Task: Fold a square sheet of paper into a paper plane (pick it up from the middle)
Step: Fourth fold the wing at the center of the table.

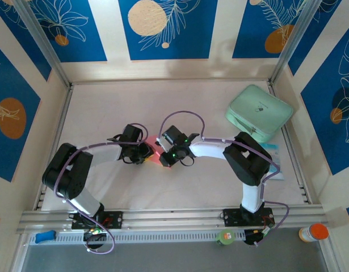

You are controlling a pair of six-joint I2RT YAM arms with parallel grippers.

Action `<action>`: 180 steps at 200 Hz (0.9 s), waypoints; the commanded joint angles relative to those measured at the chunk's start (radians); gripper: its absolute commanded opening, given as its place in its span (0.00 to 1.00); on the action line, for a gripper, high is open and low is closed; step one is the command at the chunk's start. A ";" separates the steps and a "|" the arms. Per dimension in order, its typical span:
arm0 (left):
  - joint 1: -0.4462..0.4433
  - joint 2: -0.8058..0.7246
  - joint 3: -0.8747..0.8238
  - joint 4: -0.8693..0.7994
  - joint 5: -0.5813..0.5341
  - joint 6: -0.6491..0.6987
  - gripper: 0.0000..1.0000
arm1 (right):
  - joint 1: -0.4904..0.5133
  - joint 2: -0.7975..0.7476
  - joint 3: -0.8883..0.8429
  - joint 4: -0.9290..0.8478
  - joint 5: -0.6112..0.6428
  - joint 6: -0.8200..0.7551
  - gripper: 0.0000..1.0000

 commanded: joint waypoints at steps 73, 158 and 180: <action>0.001 0.026 0.006 -0.033 -0.005 0.027 0.24 | 0.022 -0.042 0.029 -0.041 0.067 -0.007 0.19; 0.001 0.024 0.003 -0.029 -0.004 0.026 0.24 | 0.021 -0.033 0.023 -0.028 0.011 -0.018 0.10; 0.001 0.020 0.003 -0.031 -0.007 0.026 0.24 | 0.018 -0.016 0.027 -0.030 -0.020 -0.015 0.08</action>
